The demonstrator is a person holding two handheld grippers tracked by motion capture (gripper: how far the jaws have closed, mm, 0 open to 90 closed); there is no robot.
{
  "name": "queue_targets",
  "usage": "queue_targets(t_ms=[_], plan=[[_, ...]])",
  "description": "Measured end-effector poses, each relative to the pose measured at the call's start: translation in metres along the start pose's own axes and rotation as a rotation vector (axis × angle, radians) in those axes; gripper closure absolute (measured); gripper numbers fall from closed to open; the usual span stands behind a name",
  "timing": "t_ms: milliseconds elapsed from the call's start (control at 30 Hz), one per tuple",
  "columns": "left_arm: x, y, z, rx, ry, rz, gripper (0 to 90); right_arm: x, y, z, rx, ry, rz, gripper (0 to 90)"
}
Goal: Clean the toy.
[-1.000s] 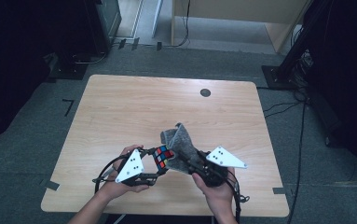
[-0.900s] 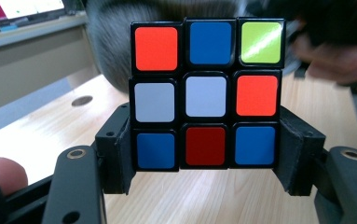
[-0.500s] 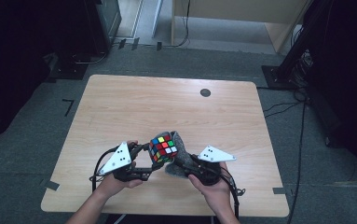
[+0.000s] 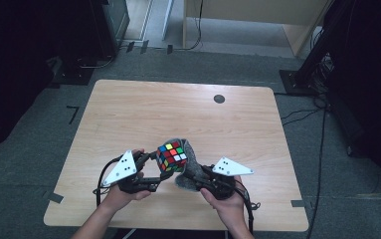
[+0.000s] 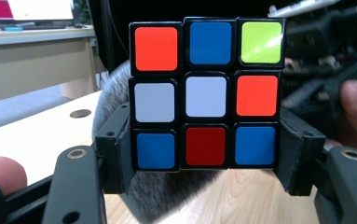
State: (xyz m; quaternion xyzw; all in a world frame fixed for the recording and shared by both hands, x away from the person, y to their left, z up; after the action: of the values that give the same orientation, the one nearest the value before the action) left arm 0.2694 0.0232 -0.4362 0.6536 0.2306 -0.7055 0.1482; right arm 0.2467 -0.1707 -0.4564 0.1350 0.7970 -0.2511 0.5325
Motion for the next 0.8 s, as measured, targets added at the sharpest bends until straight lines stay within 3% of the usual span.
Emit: queue_targets(t_ms=[133,300,500,633,800], plan=[[0.001,0.0,-0.006,0.008,-0.079,0.018,34.5,0.005,0.007,-0.005,-0.024,0.001,-0.027,64.1],[-0.002,0.001,-0.006,-0.001,-0.116,0.038,34.5,0.015,0.02,-0.01,-0.059,0.023,-0.061,63.9],[0.0,0.004,-0.005,-0.005,-0.123,0.028,34.5,0.018,0.032,-0.027,-0.116,-0.023,-0.09,63.2],[0.002,0.006,-0.004,-0.014,-0.116,0.017,34.5,0.012,0.024,-0.024,-0.057,-0.042,-0.058,63.3],[0.0,0.004,-0.006,-0.012,-0.125,0.029,34.5,0.006,0.007,0.003,0.029,0.038,0.01,63.1]])
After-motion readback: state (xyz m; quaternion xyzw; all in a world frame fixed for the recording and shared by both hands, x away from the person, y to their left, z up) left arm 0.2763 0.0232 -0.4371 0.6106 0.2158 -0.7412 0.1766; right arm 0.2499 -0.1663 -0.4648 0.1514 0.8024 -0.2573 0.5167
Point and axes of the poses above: each handheld gripper's, and its own axes: y roughly forward along the jaws, x roughly out of its underside, z roughly to its right, the point moved 5 cm from there along y, roughly forward along the jaws, and after that the axes turned 6 degrees about -x, right-handed, at the moved point
